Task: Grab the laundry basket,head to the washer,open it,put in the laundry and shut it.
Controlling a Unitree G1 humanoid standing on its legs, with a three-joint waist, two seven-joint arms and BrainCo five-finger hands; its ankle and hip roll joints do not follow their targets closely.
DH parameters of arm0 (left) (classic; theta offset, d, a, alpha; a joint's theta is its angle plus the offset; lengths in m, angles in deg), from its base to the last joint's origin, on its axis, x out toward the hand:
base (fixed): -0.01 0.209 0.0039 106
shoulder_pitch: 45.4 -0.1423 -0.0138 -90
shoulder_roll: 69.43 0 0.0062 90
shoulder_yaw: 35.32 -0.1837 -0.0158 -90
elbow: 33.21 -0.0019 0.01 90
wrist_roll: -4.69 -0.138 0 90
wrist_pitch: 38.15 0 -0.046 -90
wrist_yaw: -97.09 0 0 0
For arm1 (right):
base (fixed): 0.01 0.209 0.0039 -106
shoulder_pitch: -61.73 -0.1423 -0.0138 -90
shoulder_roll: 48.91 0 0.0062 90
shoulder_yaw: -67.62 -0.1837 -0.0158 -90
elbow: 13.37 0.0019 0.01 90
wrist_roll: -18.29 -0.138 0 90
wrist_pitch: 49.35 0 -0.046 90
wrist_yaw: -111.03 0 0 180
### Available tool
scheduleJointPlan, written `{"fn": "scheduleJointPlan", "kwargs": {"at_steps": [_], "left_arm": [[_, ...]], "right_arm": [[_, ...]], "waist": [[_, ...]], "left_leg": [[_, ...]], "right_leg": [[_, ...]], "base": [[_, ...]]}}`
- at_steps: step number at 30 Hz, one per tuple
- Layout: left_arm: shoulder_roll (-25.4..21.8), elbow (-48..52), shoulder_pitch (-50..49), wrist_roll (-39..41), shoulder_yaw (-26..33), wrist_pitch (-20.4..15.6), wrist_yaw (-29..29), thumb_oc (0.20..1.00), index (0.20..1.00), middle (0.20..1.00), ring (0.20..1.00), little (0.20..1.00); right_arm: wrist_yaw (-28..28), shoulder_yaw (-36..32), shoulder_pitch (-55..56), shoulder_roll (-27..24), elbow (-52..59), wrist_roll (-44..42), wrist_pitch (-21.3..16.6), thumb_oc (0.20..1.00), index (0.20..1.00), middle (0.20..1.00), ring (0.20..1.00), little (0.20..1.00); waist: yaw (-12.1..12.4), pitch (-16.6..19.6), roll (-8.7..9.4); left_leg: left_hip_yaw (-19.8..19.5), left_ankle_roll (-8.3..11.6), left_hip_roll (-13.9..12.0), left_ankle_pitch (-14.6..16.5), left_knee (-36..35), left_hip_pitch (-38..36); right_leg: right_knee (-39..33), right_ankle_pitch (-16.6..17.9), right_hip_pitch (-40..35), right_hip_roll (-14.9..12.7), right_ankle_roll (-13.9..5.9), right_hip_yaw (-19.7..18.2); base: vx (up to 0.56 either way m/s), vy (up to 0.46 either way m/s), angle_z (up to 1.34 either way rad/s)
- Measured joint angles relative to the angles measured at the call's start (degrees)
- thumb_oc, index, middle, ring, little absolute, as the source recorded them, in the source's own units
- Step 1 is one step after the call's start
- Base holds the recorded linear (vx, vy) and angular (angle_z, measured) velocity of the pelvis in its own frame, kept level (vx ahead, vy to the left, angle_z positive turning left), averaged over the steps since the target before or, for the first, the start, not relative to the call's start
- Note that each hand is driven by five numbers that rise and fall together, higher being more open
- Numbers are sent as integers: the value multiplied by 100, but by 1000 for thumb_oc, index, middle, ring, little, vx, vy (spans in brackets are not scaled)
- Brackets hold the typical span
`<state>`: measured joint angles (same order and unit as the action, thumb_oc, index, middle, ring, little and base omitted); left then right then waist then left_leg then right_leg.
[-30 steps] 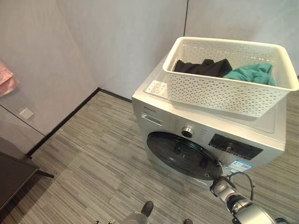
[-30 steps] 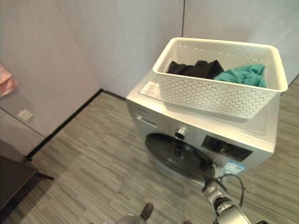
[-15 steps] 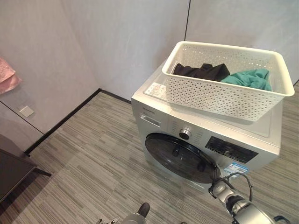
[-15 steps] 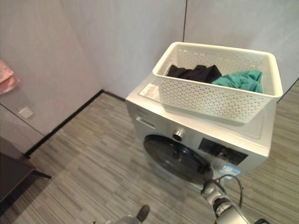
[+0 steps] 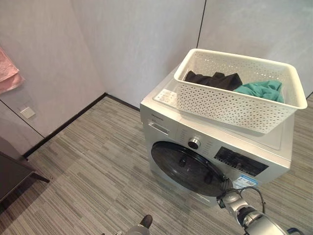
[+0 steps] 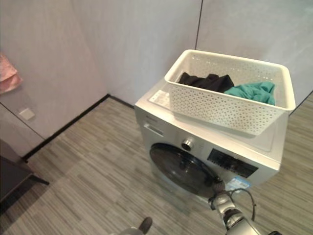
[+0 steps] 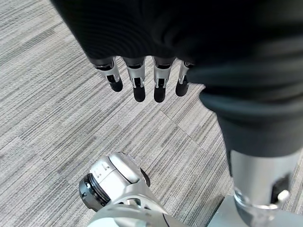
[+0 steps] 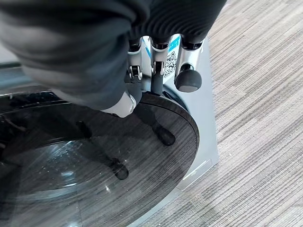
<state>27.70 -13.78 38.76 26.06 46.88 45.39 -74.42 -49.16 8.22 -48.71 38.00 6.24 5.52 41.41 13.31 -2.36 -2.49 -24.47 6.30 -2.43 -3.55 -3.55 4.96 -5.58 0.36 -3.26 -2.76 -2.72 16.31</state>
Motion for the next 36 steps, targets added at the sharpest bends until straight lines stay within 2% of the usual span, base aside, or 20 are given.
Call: {"fn": "scheduleJointPlan", "kwargs": {"at_steps": [6, 10, 13, 17, 21, 22, 23, 31, 36], "left_arm": [[-8, -24, 10, -5, 22, 76, 0, 1000, 1000, 1000, 1000, 1000], [-100, -17, 35, -20, 23, 114, -4, 1000, 1000, 1000, 1000, 1000], [-200, -19, 94, -105, 25, 132, -17, 1000, 1000, 1000, 1000, 1000], [-217, 5, 170, -169, -7, 129, -34, 1000, 1000, 1000, 1000, 1000], [-212, -5, 122, -169, -28, 144, -40, 1000, 1000, 1000, 1000, 1000], [-212, -5, 122, -169, -29, 151, -40, 1000, 1000, 1000, 1000, 1000], [-212, -15, 106, -169, -27, 162, -40, 1000, 1000, 1000, 1000, 1000], [-217, -27, 85, -162, 41, 162, -32, 1000, 1000, 1000, 1000, 1000], [-222, 3, 62, -178, -35, 153, -148, 1000, 1000, 1000, 1000, 1000]], "right_arm": [[-71, 91, -15, -2, 0, -140, 5, 200, 200, 200, 200, 200], [-345, 265, -25, -9, -47, -224, 26, 200, 200, 200, 200, 200], [-491, 267, -6, -7, -112, -237, 31, 200, 200, 200, 200, 200], [-585, 249, -34, -3, -348, -476, 21, 200, 200, 200, 200, 200], [-638, 227, -74, 0, -441, -619, 21, 200, 200, 200, 200, 200], [-638, 227, -74, 0, -441, -619, 19, 956, 956, 956, 956, 956], [-638, 227, -63, 1, -438, -616, 8, 1000, 1000, 1000, 1000, 1000], [-641, 33, -56, 28, -426, -501, -22, 1000, 1000, 1000, 1000, 1000], [-650, -27, -97, 5, -549, -449, -13, 1000, 1000, 1000, 1000, 1000]], "waist": [[6, -3, 47], [42, 4, 198], [158, -1, 289], [321, 14, 324], [358, 17, 330], [359, 20, 335], [358, 32, 352], [347, 32, 349], [428, -3, 275]], "left_leg": [[7, 20, -23, -17, -60, -81], [13, 34, -41, -6, -68, -109], [18, 56, -64, 10, -71, -116], [15, 57, -69, 10, -73, -178], [6, 57, -70, 10, -73, -177], [7, 57, -70, 10, -74, -177], [7, 57, -71, 10, -75, -178], [16, 56, -71, 10, -75, -181], [-17, 57, -66, 8, -55, -99]], "right_leg": [[0, -2, -13, 6, 1, -7], [0, -35, -65, 18, 12, -9], [0, -40, -68, 36, 20, -10], [0, -43, -100, 41, 24, -7], [0, -44, -104, 44, 26, 0], [0, -44, -104, 44, 26, 0], [0, -44, -104, 45, 27, -1], [0, -44, -100, 46, 29, -18], [-1, -33, -73, 50, 38, 20]], "base": [[0, 0, 0], [0, 0, 0], [0, 0, 0], [0, 0, 0], [0, 0, 0], [0, 0, 0], [0, 0, 0], [0, 0, 0], [-11, 30, 3]]}}
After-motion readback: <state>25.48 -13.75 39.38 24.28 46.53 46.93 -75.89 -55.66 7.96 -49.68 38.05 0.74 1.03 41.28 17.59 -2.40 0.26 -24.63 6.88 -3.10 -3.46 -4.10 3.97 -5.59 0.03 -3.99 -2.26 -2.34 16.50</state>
